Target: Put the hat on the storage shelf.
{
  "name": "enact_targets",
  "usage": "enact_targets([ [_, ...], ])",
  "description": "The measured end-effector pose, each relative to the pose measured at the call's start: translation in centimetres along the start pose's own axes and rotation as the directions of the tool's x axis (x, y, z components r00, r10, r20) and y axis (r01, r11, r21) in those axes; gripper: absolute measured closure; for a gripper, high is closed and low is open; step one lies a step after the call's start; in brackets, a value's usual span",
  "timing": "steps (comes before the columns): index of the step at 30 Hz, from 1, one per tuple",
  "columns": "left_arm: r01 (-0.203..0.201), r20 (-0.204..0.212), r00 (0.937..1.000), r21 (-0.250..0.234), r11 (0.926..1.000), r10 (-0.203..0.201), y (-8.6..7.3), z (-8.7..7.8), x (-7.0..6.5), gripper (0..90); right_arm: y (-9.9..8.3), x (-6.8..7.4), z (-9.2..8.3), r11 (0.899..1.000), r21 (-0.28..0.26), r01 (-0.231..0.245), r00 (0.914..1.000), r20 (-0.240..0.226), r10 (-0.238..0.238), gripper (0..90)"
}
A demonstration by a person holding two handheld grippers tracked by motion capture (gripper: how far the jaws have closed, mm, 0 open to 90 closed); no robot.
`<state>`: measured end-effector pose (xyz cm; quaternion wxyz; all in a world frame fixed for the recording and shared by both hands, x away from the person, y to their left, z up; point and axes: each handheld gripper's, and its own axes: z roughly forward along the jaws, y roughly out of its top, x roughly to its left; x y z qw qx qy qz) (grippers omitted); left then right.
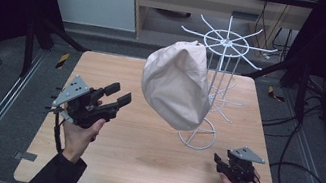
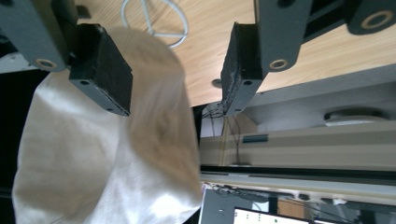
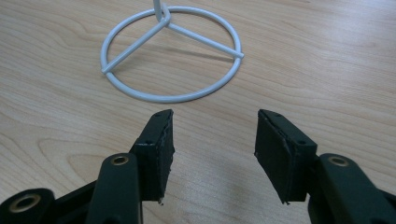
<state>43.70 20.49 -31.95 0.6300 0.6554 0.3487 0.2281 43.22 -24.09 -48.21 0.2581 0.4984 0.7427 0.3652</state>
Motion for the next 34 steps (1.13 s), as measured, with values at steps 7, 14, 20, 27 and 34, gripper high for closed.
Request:
enact_targets([
  [7,-0.037,-0.085,0.9955,0.058,0.9976,0.042,-2.4,-2.5,1.6,39.5,0.0,0.1,-0.1,1.000,-0.003,-0.002,1.0000,0.000,0.002,46.3],
  [14,0.010,-0.167,0.9859,0.125,0.9921,0.011,-5.8,-4.0,3.9,37.5,0.0,0.0,0.0,1.000,-0.010,-0.007,1.0000,0.003,0.007,45.0],
  [20,0.044,-0.246,0.9692,0.195,0.9799,0.006,-8.7,-5.1,6.0,35.9,0.0,-0.1,-0.1,1.000,-0.013,-0.016,0.9998,0.009,0.016,43.5],
  [27,0.079,-0.328,0.9446,0.257,0.9632,0.010,-11.3,-6.2,7.9,33.1,-0.1,-0.2,0.0,1.000,-0.012,-0.014,0.9998,0.017,0.014,39.8],
  [34,0.096,-0.401,0.9153,0.305,0.9473,0.036,-13.0,-6.9,9.5,29.8,-0.1,-0.3,0.1,1.000,-0.017,-0.011,0.9996,0.025,0.012,34.9],
])
